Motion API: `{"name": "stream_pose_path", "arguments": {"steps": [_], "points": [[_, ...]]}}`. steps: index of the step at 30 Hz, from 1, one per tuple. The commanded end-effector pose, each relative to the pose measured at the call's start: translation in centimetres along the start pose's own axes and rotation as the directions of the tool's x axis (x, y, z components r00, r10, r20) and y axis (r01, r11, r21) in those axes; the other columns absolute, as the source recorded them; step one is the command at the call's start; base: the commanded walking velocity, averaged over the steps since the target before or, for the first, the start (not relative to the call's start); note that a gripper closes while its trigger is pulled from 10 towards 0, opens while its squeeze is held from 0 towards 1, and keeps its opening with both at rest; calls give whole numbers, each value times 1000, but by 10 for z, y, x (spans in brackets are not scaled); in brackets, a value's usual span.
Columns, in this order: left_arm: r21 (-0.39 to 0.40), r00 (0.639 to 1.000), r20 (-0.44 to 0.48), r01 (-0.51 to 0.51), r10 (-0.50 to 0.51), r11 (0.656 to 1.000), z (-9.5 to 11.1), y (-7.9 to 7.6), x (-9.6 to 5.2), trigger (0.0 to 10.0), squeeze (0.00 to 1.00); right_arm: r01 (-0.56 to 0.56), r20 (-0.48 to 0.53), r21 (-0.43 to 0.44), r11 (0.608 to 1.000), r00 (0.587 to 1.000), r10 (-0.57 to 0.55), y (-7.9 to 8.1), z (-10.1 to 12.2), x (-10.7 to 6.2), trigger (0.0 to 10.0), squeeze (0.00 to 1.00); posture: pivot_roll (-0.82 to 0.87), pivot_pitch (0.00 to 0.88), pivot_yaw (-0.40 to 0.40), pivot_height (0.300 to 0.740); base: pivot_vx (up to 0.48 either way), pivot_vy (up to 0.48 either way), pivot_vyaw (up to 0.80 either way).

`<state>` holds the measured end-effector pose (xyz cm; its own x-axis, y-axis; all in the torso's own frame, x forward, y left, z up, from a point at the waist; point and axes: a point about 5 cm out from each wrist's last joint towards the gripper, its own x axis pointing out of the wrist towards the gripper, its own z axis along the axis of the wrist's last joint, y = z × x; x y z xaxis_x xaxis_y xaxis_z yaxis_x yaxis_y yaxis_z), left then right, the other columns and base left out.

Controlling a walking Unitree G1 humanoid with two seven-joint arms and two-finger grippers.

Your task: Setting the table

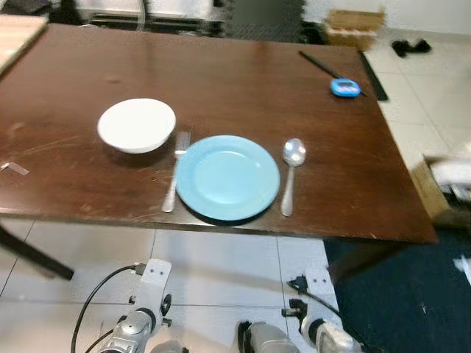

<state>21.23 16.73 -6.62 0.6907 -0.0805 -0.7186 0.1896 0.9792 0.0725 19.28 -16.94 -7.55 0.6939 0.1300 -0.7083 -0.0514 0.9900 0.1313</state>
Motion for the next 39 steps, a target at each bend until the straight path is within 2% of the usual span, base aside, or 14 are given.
{"name": "stream_pose_path", "arguments": {"steps": [1, 10, 24, 32, 33, 34, 35, 36, 39], "points": [[-2, 1000, -11, 2, -2, 1000, -6, -2, -1, 10000, 0, 20, -31, 20, 1000, 999, -19, -2, -9, -3, 10000, 0, 27, 93, 8, 740, 0, 0, 0], [-6, 1000, -12, -7, 6, 1000, -10, 3, -3, 10000, 0, 13, -20, 12, 1000, 1000, -13, -1, -9, -3, 10000, 0, 26, 93, 16, 740, 0, 0, 0], [-7, 1000, -17, -8, 8, 1000, -20, 1, -7, 10000, 0, 21, 3, 6, 1000, 1000, -21, -9, -13, -8, 10000, 0, 20, 111, 4, 740, 0, 0, 0], [45, 1000, 2, 20, -20, 999, -19, 8, -9, 10000, 0, 25, 17, 10, 1000, 1000, -26, -11, -9, -7, 10000, 0, 15, 110, -1, 740, 0, 0, 0], [110, 999, 23, 35, -38, 993, -15, 16, -10, 4196, 0, 32, 31, 19, 999, 999, -32, -12, -7, -7, 10000, 0, 12, 107, 5, 740, 0, 0, 0], [110, 999, 23, 35, -38, 993, -15, 16, -10, 4196, 0, 32, 31, 19, 999, 999, -32, -12, -7, -7, 10000, 0, 12, 107, 5, 740, 0, 0, 0], [144, 998, 32, 40, -45, 989, -14, 19, -11, 4196, 0, 34, 35, 21, 999, 999, -34, -13, -6, -7, 10000, 0, 12, 107, 5, 740, 0, 0, 0], [164, 998, 37, 42, -49, 986, -13, 21, -12, 0, 0, 34, 37, 22, 999, 999, -35, -13, -5, -7, 10000, 0, 12, 107, 5, 740, 0, 0, 0], [131, 994, 97, 36, -49, 991, -7, 37, -18, 0, 0, 39, 36, 20, 999, 999, -40, -16, -5, -8, 10000, 0, 19, 111, 2, 740, 0, 0, 0]]}}
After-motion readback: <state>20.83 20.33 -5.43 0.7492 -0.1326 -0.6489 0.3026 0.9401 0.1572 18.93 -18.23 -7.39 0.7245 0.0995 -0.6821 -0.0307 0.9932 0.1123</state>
